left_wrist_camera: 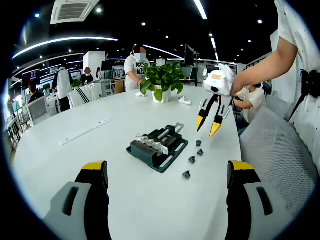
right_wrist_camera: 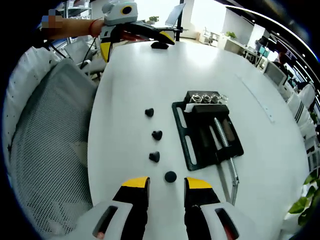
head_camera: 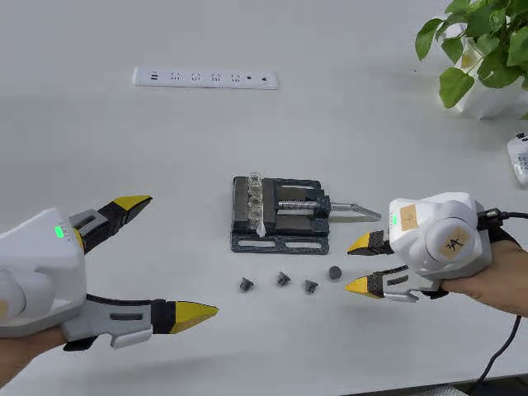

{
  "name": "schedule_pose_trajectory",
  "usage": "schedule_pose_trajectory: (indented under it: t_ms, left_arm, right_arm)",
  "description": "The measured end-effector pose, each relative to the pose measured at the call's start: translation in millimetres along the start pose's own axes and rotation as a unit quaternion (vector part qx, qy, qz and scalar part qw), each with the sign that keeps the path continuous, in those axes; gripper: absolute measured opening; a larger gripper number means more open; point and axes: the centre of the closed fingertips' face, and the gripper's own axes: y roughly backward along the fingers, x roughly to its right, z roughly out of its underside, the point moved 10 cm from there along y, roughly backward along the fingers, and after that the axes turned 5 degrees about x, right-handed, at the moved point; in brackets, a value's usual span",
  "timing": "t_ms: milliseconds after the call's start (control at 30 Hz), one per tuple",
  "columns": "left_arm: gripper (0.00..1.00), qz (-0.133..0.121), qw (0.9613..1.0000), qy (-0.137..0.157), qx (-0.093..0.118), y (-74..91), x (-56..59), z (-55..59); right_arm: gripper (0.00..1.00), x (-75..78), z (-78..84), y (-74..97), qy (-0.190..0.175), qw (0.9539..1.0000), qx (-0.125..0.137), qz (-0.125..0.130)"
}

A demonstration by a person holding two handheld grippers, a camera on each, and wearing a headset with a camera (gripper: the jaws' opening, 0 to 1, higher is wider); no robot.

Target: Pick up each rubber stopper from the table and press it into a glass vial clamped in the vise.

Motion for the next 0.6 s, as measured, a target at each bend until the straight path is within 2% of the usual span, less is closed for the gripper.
schedule_pose_trajectory:
  t_ms: [133, 600]
  left_arm:
    - [0.99, 0.000, 1.0000, 0.002, 0.001, -0.8, -0.4, 1.5]
    - [0.99, -0.003, 0.9999, 0.010, 0.005, -1.0, -0.2, 4.1]
  right_arm:
    - [0.17, 2.5, -0.4, -7.6, 0.014, 0.9997, -0.018, -0.008]
    - [0.13, 6.8, -0.6, -26.8, 0.047, 0.9965, -0.060, -0.034]
